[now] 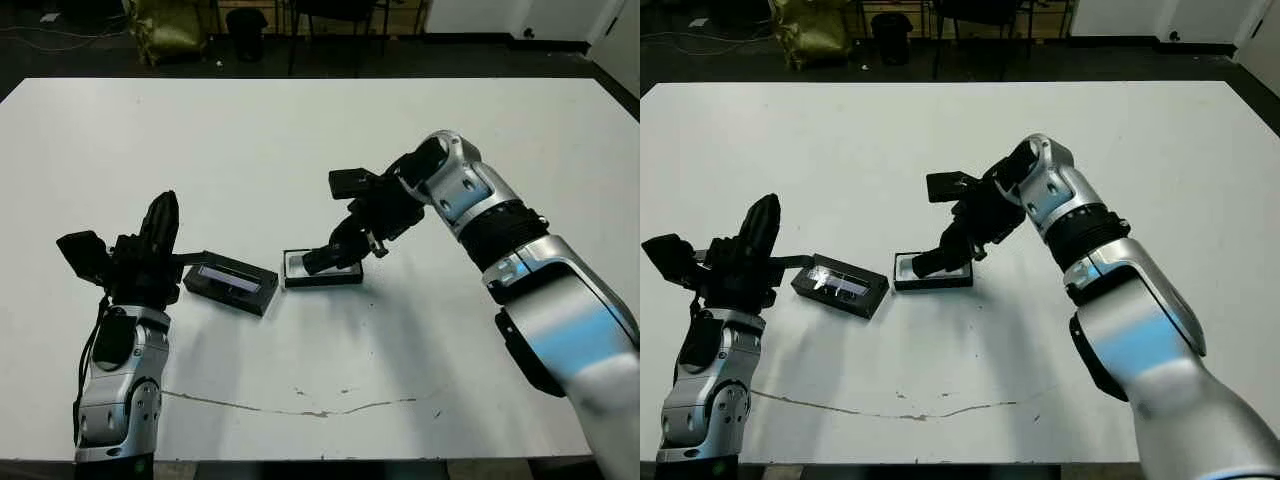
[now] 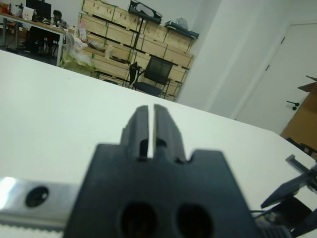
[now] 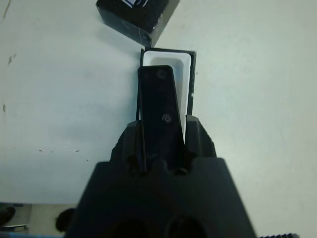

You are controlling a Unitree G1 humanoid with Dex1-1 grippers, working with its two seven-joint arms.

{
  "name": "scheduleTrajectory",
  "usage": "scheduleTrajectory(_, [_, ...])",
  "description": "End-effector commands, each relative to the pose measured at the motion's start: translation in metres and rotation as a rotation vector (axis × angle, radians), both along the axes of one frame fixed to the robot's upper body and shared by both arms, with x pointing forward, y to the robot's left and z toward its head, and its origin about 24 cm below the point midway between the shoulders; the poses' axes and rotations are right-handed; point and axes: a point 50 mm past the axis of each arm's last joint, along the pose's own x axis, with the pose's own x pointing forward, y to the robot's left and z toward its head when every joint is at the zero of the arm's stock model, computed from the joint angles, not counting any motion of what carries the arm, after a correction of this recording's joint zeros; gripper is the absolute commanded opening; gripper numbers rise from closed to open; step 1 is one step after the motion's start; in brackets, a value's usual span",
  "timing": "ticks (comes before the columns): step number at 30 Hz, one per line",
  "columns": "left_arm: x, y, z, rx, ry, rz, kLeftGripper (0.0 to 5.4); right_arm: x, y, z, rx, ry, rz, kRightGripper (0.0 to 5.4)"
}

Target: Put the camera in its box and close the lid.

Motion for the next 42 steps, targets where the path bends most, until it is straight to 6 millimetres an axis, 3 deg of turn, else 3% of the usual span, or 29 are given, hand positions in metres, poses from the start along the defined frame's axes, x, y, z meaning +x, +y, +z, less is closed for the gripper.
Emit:
scheduleTrajectory(1, [-0.002,0.002,-0.007,0.001,0.032,0.004,0.00,-0.001,0.001,-0.003,-0.009,0.018,-0.002,0.69])
scheduleTrajectory(29, [-0.003,0.002,-0.009,0.018,0.027,0.004,0.00,0.008,-0.003,0.007,0.019,-0.066,-0.087,0.69])
scheduleTrajectory(42, [-0.003,0.002,-0.009,0.016,0.039,0.012,0.00,0.006,-0.001,0.002,0.000,-0.067,-0.075,0.69])
